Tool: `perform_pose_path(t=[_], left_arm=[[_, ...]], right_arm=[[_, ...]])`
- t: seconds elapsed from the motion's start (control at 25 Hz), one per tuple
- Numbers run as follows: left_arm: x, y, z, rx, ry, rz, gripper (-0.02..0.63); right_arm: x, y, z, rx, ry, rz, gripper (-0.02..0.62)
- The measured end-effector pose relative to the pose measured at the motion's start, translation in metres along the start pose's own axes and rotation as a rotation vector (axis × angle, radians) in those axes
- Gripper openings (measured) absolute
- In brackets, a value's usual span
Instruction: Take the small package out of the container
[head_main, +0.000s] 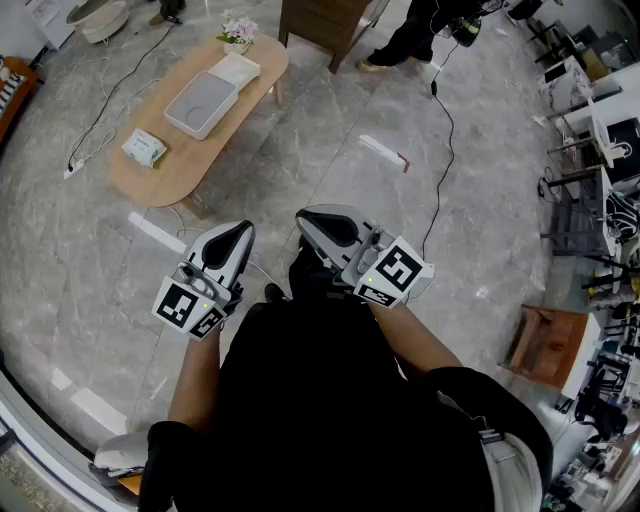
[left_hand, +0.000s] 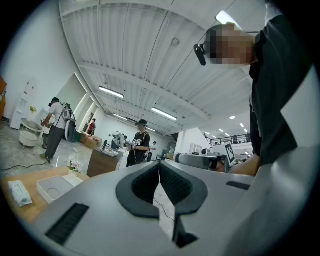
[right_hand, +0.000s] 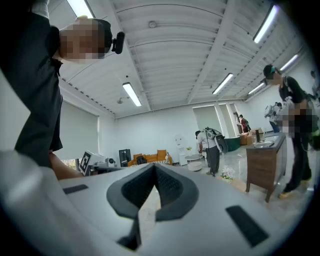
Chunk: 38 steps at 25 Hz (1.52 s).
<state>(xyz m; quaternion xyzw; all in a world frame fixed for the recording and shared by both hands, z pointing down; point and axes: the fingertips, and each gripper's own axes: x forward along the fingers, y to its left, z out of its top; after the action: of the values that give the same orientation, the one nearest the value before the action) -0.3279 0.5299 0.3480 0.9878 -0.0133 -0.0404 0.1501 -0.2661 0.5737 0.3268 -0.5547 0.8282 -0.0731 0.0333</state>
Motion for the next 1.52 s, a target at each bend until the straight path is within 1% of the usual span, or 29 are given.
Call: perform_pose_path(t=[0.2,0.4,0.56,0.68,0.88,1.08,1.28,1.4,1.52], left_arm=[[0.004,0.005,0.001,-0.002,-0.001,-0.001,0.018],[0.004,0.013,0.001,-0.019,0.000,0.021,0.018],[0.011,0.019,-0.002,-0.029,0.012,0.024,0.018],[0.022,0.024,-0.004,-0.032,0.019,0.023,0.018],[0.049,0.031,-0.006,-0.031,0.038,0.030,0.018],[0.085,0.058,-0.017,-0.058,0.080,0.058,0.018],[0.134,0.087,-0.028,-0.065,0.141,0.097,0.018],[0.169,0.100,-0.019,-0.072,0.130,0.120,0.018],[0.204,0.109,-0.005,-0.035,0.119,0.132,0.018]], right_arm=[[0.001,-0.007,0.002,0.003,-0.008,-0.006,0.011],[-0.002,-0.017,0.001,0.021,-0.005,-0.016,0.011],[-0.006,-0.037,-0.003,0.048,0.002,-0.046,0.011],[-0.008,-0.051,0.000,0.065,-0.025,-0.048,0.011],[-0.007,-0.079,0.001,0.062,-0.031,-0.014,0.011],[0.004,-0.127,-0.006,0.087,-0.013,0.006,0.011],[0.009,-0.172,-0.002,0.089,-0.005,0.087,0.011],[0.006,-0.203,-0.002,0.107,0.012,0.126,0.011],[0.004,-0.234,0.000,0.130,0.016,0.160,0.011]])
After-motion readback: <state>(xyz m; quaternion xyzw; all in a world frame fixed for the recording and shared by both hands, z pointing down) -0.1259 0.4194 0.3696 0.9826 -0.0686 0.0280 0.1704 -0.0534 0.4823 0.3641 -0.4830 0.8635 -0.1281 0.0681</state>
